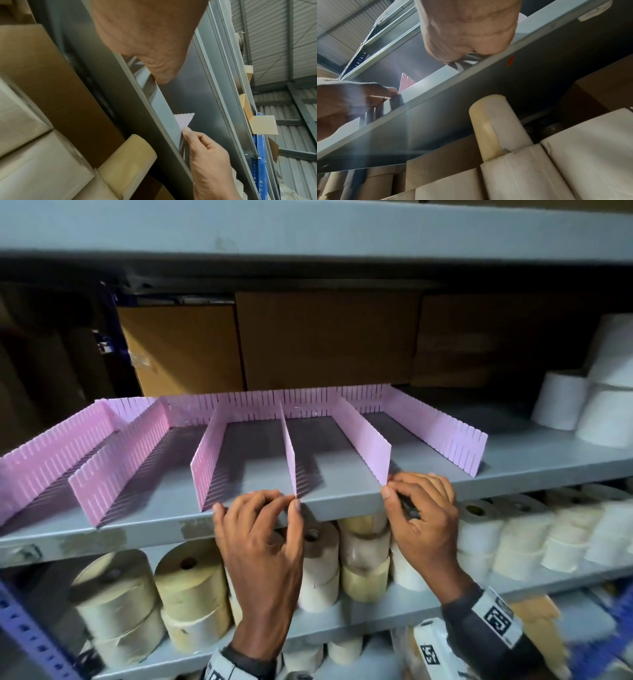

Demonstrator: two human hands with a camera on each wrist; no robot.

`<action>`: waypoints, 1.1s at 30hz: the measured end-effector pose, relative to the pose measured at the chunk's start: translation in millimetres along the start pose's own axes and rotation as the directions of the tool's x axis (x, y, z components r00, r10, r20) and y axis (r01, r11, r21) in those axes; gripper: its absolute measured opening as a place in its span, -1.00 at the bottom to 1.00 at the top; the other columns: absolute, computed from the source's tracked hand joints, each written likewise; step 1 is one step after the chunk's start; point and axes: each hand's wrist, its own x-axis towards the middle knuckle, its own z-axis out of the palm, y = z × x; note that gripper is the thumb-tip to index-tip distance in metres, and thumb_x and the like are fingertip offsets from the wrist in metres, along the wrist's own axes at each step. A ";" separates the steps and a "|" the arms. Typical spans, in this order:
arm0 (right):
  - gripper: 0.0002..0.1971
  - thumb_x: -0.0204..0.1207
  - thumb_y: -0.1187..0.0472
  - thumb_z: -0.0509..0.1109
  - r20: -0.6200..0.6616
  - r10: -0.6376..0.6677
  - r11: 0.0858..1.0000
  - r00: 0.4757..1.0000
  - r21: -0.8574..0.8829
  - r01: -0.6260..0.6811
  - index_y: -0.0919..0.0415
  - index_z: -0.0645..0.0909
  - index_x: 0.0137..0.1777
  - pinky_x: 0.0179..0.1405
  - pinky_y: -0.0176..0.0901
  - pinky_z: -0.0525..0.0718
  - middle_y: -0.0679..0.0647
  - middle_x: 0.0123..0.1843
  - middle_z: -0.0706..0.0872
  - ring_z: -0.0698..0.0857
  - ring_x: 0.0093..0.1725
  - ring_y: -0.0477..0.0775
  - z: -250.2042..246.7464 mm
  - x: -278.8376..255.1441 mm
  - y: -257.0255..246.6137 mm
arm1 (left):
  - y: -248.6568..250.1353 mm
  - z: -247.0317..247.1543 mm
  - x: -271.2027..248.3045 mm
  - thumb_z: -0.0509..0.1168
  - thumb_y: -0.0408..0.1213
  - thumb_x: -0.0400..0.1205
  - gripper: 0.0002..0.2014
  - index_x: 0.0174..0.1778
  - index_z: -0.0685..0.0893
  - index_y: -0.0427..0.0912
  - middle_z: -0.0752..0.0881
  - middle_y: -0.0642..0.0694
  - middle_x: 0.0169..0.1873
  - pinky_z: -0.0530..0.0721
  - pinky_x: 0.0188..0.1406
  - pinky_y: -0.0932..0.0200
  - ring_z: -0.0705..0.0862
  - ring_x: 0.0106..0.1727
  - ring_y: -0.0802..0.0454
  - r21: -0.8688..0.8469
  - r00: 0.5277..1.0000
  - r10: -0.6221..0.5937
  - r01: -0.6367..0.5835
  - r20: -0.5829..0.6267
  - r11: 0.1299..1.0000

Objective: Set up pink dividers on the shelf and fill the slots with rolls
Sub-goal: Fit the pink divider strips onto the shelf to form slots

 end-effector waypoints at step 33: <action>-0.85 0.56 0.25 0.44 -0.079 0.030 0.999 0.996 -0.009 -0.031 0.29 0.73 -0.21 0.11 0.26 0.57 0.09 -0.11 0.81 0.75 -0.07 0.20 80.2 -11.5 -107.0 | -84.0 -69.9 29.6 0.37 -0.06 0.66 -0.81 -0.13 0.77 -0.08 0.78 0.06 -0.10 0.38 0.49 -0.23 0.73 0.03 -0.04 0.052 0.995 0.074 -0.071 -0.061 0.996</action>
